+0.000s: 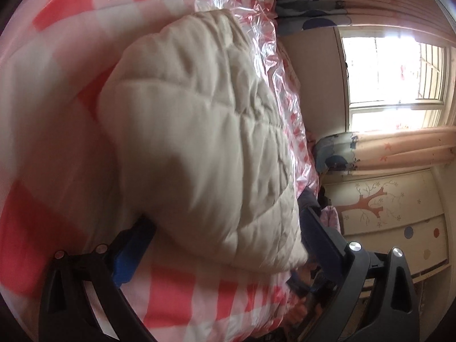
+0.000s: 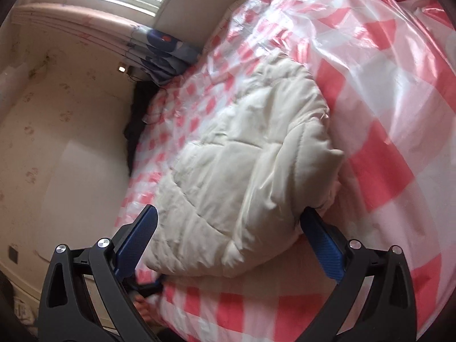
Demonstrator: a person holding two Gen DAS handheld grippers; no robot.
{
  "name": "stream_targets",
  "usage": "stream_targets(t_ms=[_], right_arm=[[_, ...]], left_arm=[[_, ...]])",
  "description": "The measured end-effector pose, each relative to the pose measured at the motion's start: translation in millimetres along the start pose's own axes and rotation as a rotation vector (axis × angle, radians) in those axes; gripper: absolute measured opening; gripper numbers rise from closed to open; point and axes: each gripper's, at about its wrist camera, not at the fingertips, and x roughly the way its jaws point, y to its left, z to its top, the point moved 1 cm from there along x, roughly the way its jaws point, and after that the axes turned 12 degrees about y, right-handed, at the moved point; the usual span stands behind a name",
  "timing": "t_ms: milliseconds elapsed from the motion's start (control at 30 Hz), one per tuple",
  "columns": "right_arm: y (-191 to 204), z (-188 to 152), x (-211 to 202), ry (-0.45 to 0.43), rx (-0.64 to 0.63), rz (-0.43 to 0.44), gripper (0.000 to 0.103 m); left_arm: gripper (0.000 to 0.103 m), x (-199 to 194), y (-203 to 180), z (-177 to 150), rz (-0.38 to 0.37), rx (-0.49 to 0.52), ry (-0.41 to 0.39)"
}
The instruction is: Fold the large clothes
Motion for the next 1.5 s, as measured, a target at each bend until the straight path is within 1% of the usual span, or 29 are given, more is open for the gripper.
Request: stream_targets(t_ms=[67, 133, 167, 233, 267, 300, 333, 367, 400, 433, 467, 500, 567, 633, 667, 700, 733, 767, 800, 867, 1000, 1067, 1133, 1267, 1333, 1367, 1400, 1467, 1500], right_arm=[[-9.7, -8.0, 4.0, 0.030, 0.011, -0.046, 0.097], [-19.5, -9.4, 8.1, 0.046, 0.023, -0.064, 0.097], [-23.8, -7.2, 10.0, 0.045, 0.034, -0.077, 0.097], [-29.5, 1.1, 14.5, 0.039, 0.048, -0.088, 0.097], [-29.8, 5.6, 15.6, 0.035, 0.054, -0.064, 0.097], [-27.1, 8.7, 14.2, 0.025, 0.059, -0.021, 0.097], [-21.0, 10.3, 8.7, -0.002, 0.044, 0.029, 0.097], [-13.7, 11.7, 3.1, -0.026, 0.008, 0.057, 0.097], [-12.8, 12.9, 2.8, -0.030, -0.010, 0.041, 0.097], [-16.3, 15.2, 8.1, -0.013, -0.004, -0.013, 0.097], [-25.3, 17.9, 16.4, 0.018, 0.032, -0.056, 0.097], [-35.0, 19.8, 22.2, 0.036, 0.072, -0.069, 0.097], [-49.4, 23.7, 28.2, 0.033, 0.117, -0.070, 0.097], [-49.6, 25.4, 26.7, 0.002, 0.117, -0.054, 0.097], [-47.0, 25.9, 26.5, -0.007, 0.099, -0.033, 0.093], [-44.9, 26.4, 26.7, -0.011, 0.082, -0.033, 0.080], [-41.8, 27.2, 26.8, -0.014, 0.061, -0.051, 0.072], [-40.1, 28.4, 26.5, -0.015, 0.052, -0.074, 0.054], [-39.5, 30.1, 25.7, -0.016, 0.053, -0.089, 0.041], [-38.2, 31.5, 22.2, -0.010, 0.048, -0.080, 0.037], [-19.4, 39.4, 24.2, 0.025, 0.035, -0.147, 0.036], [-11.5, 42.3, 20.9, 0.028, 0.037, -0.136, 0.034], [4.4, 42.8, 12.0, 0.021, -0.002, -0.111, 0.030], [32.3, 23.0, -15.9, 0.011, -0.080, -0.060, 0.027], [37.1, -3.2, -31.1, 0.023, -0.096, -0.034, 0.027], [33.4, -21.0, -36.2, 0.040, -0.094, -0.027, 0.028], [27.8, -34.6, -38.3, 0.059, -0.083, -0.029, 0.035], [3.1, -62.7, -41.0, 0.099, -0.033, -0.052, 0.042], [-14.1, -74.5, -46.5, 0.099, 0.009, -0.085, 0.043]], left_arm=[[0.095, 1.6, -7.1, 5.3, 0.000, -0.007, -0.026], [0.096, -1.2, -16.9, 3.9, -0.003, 0.030, -0.064], [0.096, -0.5, -19.4, 2.6, 0.013, 0.055, -0.077], [0.096, 9.9, -15.4, 6.1, 0.085, 0.058, -0.058], [0.095, 13.8, -10.5, 7.4, 0.095, 0.035, -0.043], [0.095, 11.5, -9.7, 7.3, 0.080, 0.015, -0.051], [0.095, 4.4, -11.4, 6.4, 0.055, 0.015, -0.068], [0.096, -1.6, -19.5, 5.4, 0.039, 0.046, -0.088], [0.096, -1.6, -25.4, 6.6, 0.055, 0.078, -0.096], [0.096, 1.6, -27.5, 10.4, 0.085, 0.092, -0.094], [0.096, 9.1, -23.4, 15.7, 0.135, 0.085, -0.075], [0.096, 15.2, -17.4, 20.3, 0.153, 0.060, -0.054], [0.095, 18.9, -3.3, 27.8, 0.144, -0.002, -0.048], [0.095, 15.9, -2.7, 29.4, 0.129, -0.005, -0.070], [0.095, 15.5, -3.4, 29.0, 0.132, -0.001, -0.078], [0.095, 15.7, -3.6, 28.1, 0.139, 0.004, -0.084], [0.094, 16.7, -4.3, 27.9, 0.157, 0.009, -0.088], [0.086, 17.0, -4.5, 27.7, 0.185, 0.010, -0.097], [0.079, 17.7, -5.0, 27.3, 0.211, 0.000, -0.103], [0.055, 16.2, -1.6, 30.4, 0.203, -0.025, -0.102], [0.046, 16.5, -20.3, 31.5, 0.231, -0.020, -0.100], [0.037, 9.4, -31.1, 30.5, 0.215, 0.005, -0.100], [0.033, 1.8, -44.3, 26.9, 0.195, 0.043, -0.100], [0.030, -28.1, -67.0, 0.9, 0.165, 0.119, -0.098], [0.030, -44.6, -64.9, -18.3, 0.158, 0.137, -0.096], [0.031, -55.0, -58.6, -34.7, 0.167, 0.147, -0.093], [0.034, -60.1, -51.1, -43.8, 0.178, 0.145, -0.086], [0.047, -62.9, -21.7, -57.8, 0.212, 0.092, -0.050], [0.048, -60.6, -8.0, -58.3, 0.211, 0.058, -0.040]])
